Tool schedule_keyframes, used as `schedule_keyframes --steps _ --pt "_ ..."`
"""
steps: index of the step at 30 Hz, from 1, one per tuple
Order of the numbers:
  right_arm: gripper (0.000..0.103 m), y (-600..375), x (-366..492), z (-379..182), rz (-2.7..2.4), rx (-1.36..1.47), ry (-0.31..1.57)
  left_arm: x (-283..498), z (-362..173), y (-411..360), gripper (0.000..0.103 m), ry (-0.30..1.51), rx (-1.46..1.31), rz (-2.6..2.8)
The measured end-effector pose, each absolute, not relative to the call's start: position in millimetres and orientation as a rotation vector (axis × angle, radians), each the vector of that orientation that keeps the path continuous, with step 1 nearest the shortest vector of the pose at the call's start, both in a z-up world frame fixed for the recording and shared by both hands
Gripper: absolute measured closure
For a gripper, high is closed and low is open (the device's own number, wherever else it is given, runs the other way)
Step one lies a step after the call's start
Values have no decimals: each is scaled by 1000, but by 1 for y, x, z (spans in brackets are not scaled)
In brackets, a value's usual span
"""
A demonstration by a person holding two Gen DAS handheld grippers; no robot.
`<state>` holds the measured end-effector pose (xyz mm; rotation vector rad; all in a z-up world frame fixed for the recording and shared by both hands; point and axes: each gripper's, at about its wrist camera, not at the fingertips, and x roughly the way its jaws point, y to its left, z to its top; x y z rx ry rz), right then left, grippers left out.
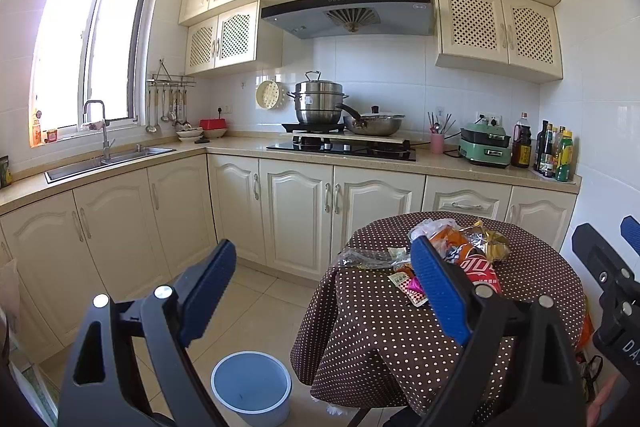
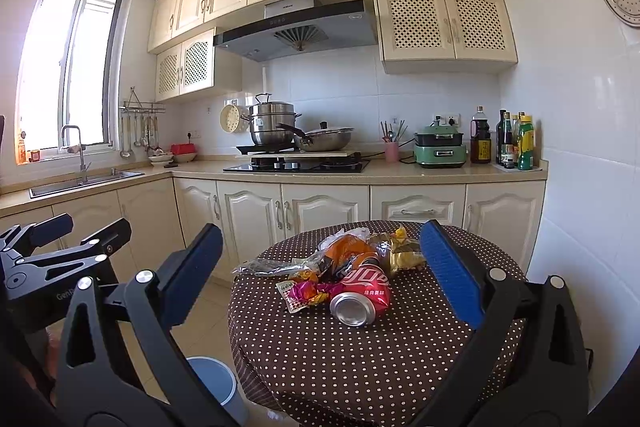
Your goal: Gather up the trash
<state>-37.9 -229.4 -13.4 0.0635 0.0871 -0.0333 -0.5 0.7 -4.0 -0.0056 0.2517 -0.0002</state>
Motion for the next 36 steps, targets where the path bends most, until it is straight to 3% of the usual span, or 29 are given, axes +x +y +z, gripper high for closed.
schedule_keyframes --steps 36 --pt "6 -232 -40 -18 -33 70 103 4 -9 2 15 267 -7 -4"
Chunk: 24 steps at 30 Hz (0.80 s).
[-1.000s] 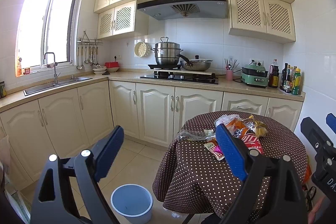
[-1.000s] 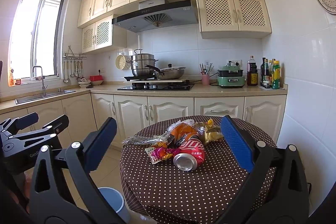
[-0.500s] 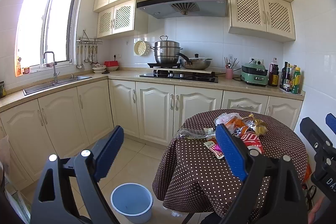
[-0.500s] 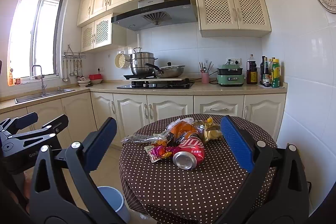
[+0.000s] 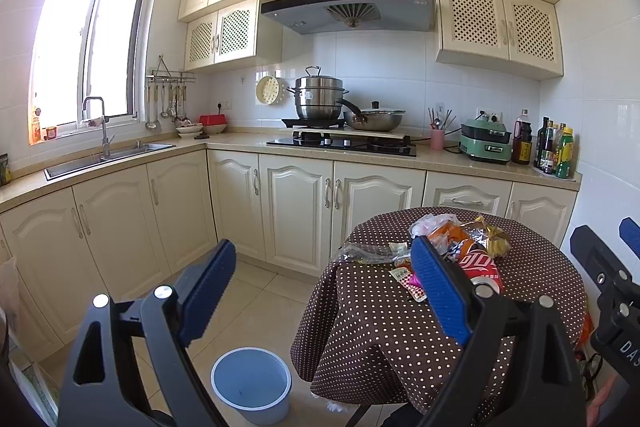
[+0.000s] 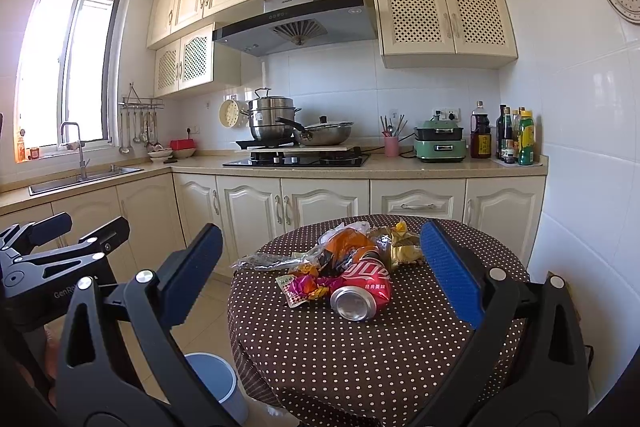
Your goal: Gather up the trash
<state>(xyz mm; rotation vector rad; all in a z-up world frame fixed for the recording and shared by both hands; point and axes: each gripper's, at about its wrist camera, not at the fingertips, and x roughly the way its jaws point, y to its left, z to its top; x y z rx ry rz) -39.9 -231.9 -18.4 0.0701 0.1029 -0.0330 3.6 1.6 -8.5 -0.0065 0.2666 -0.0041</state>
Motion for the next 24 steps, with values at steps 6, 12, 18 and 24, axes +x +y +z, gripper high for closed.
schedule_keyframes --steps 6,12,18,24 --pt "6 -232 -40 -22 -34 71 109 3 -11 2 15 269 -7 -4" --pt "6 -231 -37 -25 -40 79 126 5 -16 3 15 278 -6 -5" --pt "6 -236 -30 -26 -49 93 146 10 -19 3 15 291 -5 -5" --pt "6 -245 -19 -33 -53 122 177 24 -26 2 15 325 2 -13"
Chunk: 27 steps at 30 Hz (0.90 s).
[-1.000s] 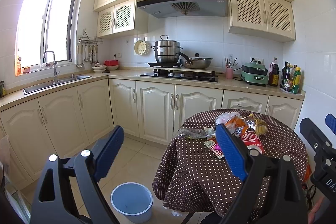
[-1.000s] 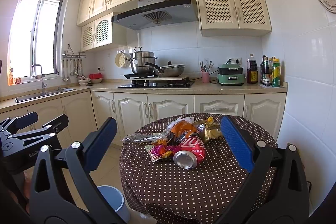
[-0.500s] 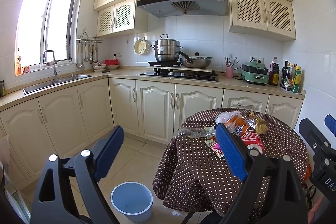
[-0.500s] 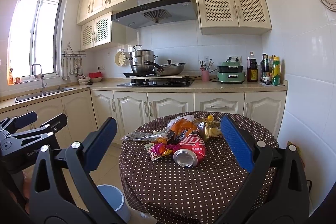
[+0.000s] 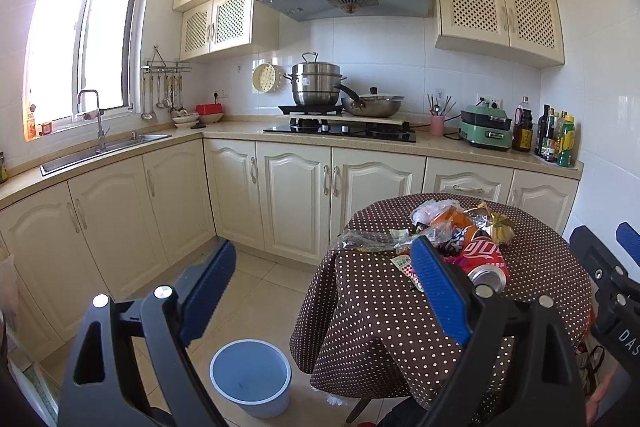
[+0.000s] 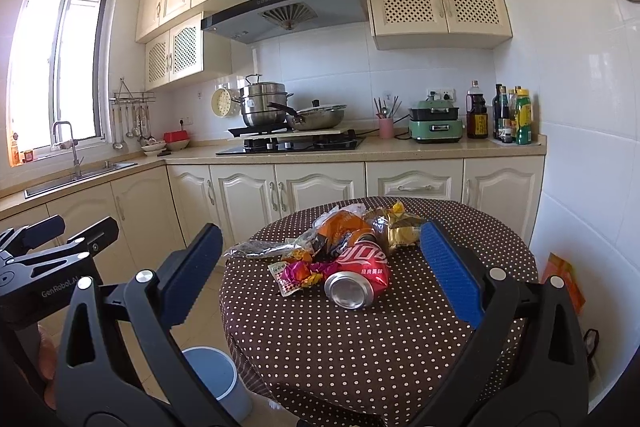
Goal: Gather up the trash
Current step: 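Grasp the pink candy wrapper with left tool while right tool grasps clear plastic wrapper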
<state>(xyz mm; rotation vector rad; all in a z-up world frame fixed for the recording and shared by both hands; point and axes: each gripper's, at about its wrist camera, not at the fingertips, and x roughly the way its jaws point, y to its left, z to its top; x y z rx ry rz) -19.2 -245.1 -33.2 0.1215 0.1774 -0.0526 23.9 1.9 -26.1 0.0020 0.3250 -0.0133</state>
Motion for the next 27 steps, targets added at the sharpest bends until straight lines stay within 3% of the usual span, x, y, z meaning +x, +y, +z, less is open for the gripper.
schedule_keyframes --steps 18,27 --pt "6 -297 89 -109 -131 193 444 146 -111 -49 16 620 22 -197" --pt "6 -326 116 -122 -195 262 447 203 -141 -82 16 718 23 -341"
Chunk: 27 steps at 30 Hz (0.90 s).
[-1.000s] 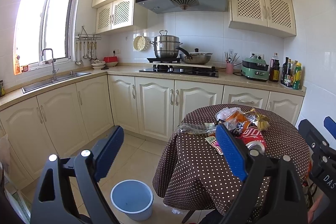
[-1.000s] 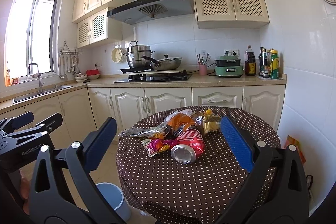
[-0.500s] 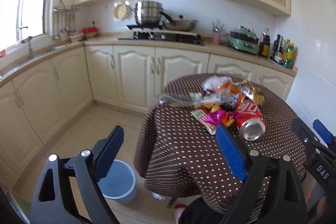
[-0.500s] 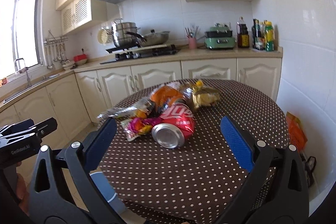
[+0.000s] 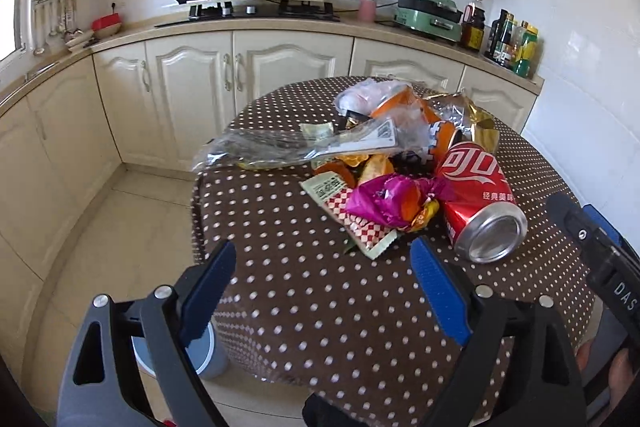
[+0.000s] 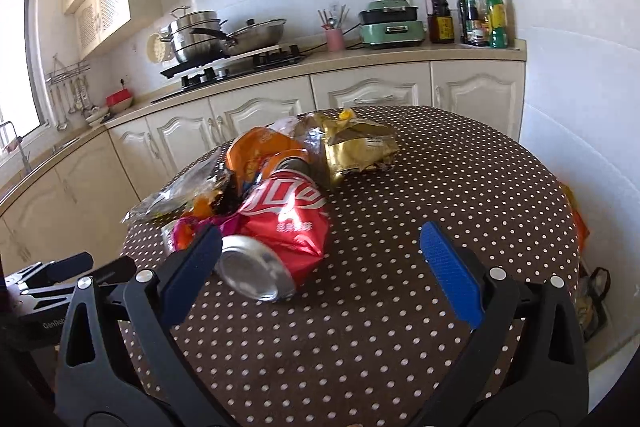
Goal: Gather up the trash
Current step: 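Grasp the pink candy wrapper with left tool while right tool grasps clear plastic wrapper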
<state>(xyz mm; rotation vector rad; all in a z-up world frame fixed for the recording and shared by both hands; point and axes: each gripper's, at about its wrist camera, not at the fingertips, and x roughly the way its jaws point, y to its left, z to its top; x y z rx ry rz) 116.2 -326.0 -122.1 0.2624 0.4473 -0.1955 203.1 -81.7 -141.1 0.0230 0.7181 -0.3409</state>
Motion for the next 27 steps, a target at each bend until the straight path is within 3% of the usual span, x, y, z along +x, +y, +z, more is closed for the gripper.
schedule_keyframes --steps 18,21,27 --pt "6 -354 145 -125 -208 329 463 267 -160 -135 17 807 -32 -483" --pt "6 -356 149 -125 -201 342 475 266 -160 -136 42 805 -35 -499" --pt "6 -355 146 -125 -209 338 471 256 -156 -131 73 792 -63 -531"
